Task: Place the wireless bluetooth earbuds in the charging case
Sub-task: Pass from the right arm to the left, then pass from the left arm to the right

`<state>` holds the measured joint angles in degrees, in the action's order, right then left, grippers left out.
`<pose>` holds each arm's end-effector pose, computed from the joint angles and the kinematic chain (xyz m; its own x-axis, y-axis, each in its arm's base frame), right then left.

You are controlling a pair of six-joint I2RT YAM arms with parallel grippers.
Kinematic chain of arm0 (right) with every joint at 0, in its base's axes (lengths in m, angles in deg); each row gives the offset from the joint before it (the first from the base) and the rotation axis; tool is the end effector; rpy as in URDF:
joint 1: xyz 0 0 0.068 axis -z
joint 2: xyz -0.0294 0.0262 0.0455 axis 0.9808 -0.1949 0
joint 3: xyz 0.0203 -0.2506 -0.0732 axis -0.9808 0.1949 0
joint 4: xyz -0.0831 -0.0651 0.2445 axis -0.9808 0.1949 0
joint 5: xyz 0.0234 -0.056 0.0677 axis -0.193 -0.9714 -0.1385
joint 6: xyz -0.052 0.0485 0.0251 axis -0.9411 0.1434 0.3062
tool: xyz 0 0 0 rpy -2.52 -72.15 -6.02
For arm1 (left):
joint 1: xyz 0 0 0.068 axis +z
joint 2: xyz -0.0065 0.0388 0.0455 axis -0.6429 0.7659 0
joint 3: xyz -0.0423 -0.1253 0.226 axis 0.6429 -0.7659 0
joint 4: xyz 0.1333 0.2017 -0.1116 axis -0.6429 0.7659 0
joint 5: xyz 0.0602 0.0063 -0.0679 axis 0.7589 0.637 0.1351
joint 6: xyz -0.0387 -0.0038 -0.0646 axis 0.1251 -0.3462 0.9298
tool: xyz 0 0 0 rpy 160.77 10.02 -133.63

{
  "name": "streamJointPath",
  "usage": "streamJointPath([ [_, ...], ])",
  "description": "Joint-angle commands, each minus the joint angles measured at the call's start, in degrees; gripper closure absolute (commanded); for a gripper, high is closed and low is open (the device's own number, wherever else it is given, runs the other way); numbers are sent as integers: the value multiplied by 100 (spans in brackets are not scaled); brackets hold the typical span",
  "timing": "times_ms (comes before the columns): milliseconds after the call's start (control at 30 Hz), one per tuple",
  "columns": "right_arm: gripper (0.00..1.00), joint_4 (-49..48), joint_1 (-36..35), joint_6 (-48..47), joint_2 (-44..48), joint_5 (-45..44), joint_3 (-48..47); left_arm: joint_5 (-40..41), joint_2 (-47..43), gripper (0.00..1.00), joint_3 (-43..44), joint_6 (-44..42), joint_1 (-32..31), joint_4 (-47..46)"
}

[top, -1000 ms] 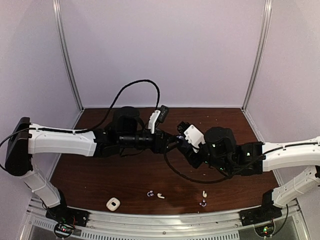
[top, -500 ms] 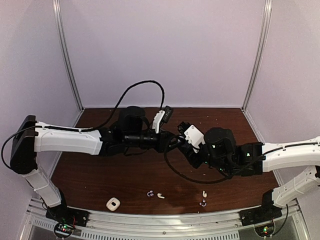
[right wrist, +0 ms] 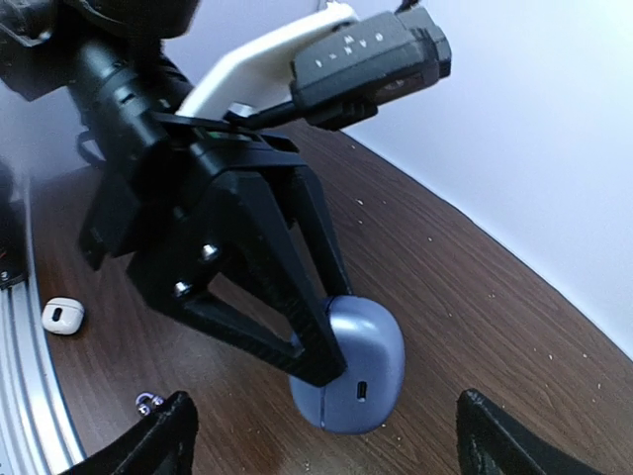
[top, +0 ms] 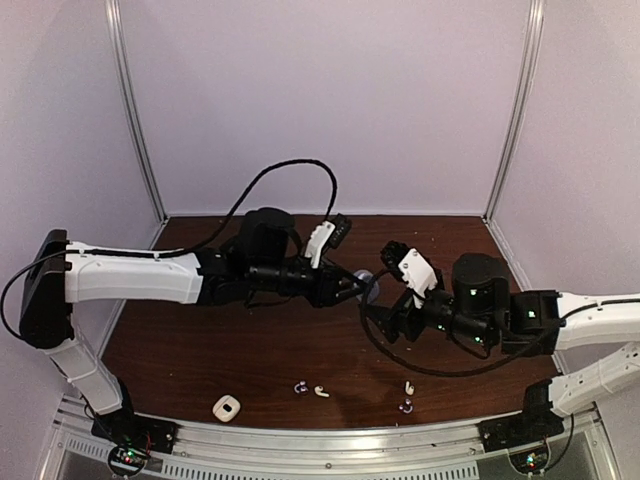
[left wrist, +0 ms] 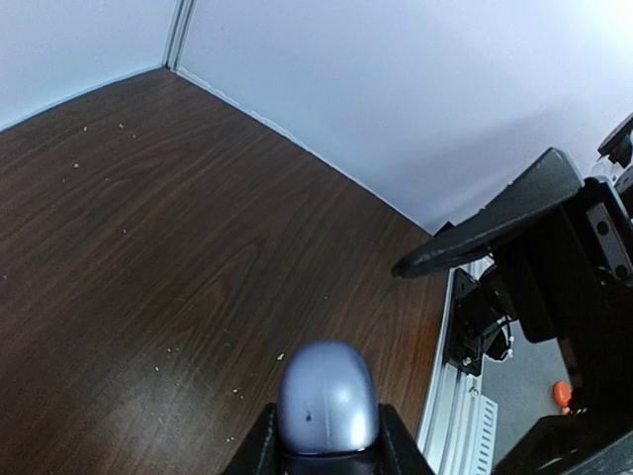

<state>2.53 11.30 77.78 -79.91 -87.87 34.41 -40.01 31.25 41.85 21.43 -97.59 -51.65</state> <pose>0.1268 0.2605 0.2672 -0.0821 -0.3309 -0.9401 -0.7947 0.5910 -0.1387 0.2042 -0.3617 0.2525 -0.6162 0.1434 -0.7744 0.7648 0.3439 -0.5448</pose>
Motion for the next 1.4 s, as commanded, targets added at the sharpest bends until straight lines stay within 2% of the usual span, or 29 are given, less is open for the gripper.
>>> streamJointPath([
  [0,7,-45,68,125,897,1319,370,-398,-332,95,437,-1011,97,681],
  [133,2,-85,92,292,1657,1578,760,-850,-333,95,889,-1895,107,1817],
  [267,0,290,84,383,2005,2580,805,-1183,-300,96,1234,-2500,107,2680],
  [333,0,608,84,470,1980,2940,648,-1367,-291,95,1353,-2679,105,2978],
  [467,0,1154,84,563,1868,3012,361,-1658,-265,95,1524,-3050,98,3462],
  [700,0,1237,93,403,1639,3084,307,-2124,-173,95,1733,-3474,-45,3982],
  [900,19,1525,110,383,882,3391,-102,-2220,-64,95,1803,-3584,-155,4132],
  [1200,30,1377,331,506,388,3867,-283,-2213,116,96,2002,-3792,-345,4391],
  [1367,42,1264,502,570,237,4293,-338,-2200,179,96,2057,-3845,-406,4480],
])
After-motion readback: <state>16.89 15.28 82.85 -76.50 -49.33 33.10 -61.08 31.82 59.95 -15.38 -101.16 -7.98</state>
